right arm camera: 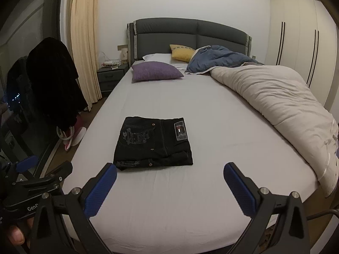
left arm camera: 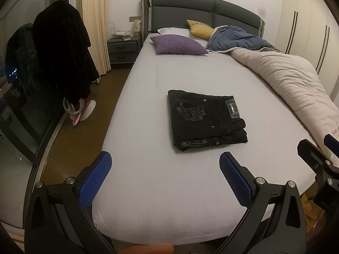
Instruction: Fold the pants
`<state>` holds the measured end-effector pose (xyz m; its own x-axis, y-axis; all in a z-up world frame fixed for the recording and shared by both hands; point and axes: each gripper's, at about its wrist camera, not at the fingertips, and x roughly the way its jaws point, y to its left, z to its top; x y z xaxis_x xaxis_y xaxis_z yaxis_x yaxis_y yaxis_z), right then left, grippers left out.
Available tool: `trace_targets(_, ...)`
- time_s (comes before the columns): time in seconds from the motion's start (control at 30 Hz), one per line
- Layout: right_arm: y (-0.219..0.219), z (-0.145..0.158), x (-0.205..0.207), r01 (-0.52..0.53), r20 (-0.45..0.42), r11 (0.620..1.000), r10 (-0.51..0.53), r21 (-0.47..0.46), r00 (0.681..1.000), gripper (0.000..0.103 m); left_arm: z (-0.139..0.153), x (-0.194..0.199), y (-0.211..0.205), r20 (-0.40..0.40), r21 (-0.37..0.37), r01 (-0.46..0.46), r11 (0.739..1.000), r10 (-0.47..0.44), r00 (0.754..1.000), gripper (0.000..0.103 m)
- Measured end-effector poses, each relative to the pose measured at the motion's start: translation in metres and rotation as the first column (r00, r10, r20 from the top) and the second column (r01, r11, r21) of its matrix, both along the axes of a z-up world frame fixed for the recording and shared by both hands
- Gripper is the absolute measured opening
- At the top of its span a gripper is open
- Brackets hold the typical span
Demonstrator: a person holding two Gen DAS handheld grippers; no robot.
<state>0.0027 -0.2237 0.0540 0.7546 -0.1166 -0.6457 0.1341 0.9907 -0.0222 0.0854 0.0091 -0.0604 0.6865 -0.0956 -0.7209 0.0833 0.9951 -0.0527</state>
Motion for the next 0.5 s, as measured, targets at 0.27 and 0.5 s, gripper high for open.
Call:
trace_targets(0.27,-0.001,-0.006,0.003,0.014,-0.033,1.0,-0.014,0.004,0.999,0.103,-0.007,0.002,-0.001,-0.013,0.01,-0.009,1.0,0.01,1.0,0.103)
trace_targets(0.5,0.001,-0.01,0.004,0.019,-0.055,1.0,-0.019,0.001,0.998,0.103,-0.012,0.003,-0.001,-0.019,0.01,-0.017,1.0,0.018,1.0,0.103)
